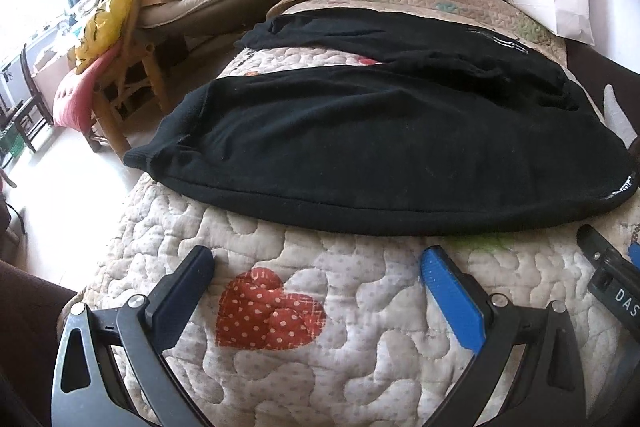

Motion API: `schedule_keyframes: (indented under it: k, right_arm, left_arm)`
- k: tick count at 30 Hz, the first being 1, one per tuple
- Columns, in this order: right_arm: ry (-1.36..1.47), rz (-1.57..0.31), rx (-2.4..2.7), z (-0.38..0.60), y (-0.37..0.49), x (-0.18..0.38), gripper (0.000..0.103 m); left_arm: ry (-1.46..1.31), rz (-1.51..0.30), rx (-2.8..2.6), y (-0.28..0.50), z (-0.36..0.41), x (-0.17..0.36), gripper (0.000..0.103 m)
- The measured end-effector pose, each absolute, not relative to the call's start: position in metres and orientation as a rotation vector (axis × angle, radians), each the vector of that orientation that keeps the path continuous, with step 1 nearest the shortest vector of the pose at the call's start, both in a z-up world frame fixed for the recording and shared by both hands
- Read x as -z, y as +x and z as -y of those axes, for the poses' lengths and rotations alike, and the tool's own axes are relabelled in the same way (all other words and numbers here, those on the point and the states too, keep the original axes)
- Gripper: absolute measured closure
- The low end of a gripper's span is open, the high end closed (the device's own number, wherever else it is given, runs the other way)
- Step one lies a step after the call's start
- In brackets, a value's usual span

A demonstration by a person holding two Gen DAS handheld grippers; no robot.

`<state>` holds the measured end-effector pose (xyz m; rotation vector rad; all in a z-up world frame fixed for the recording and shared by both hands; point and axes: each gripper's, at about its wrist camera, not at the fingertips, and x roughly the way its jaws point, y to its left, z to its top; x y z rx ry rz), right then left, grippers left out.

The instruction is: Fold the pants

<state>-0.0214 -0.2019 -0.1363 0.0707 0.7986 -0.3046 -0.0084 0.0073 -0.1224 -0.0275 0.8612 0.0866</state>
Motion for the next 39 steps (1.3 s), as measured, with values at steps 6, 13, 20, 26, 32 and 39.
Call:
schedule_keyframes:
  k: [6,13,20,26,32,39]
  right_arm:
    - [0.070,-0.799,0.304,0.202,-0.021,0.136,0.000]
    - [0.070,-0.799,0.304,0.203,-0.021,0.137,0.000]
    - [0.067,-0.791,0.306,0.201,-0.022,0.138,0.000]
    - [0.067,-0.789,0.311,0.199,-0.023,0.137,0.000]
    - [0.067,-0.796,0.313,0.199,-0.021,0.137,0.000]
    - [0.089,-0.872,0.287,0.208,-0.016,0.131,0.000]
  left_arm:
    - [-0.040,-0.870,-0.072,-0.010,-0.010,0.121,0.000]
    - [-0.016,-0.899,-0.097,0.000,-0.004,0.117,0.000]
    - [-0.045,-0.974,-0.039,0.007,-0.014,0.115,0.000]
    - [-0.034,-0.990,-0.057,0.011,-0.011,0.115,0.000]
    - [-0.035,-1.015,-0.051,0.014,-0.011,0.114,0.000]
    - [-0.040,-0.995,-0.026,0.002,-0.014,0.096,0.003]
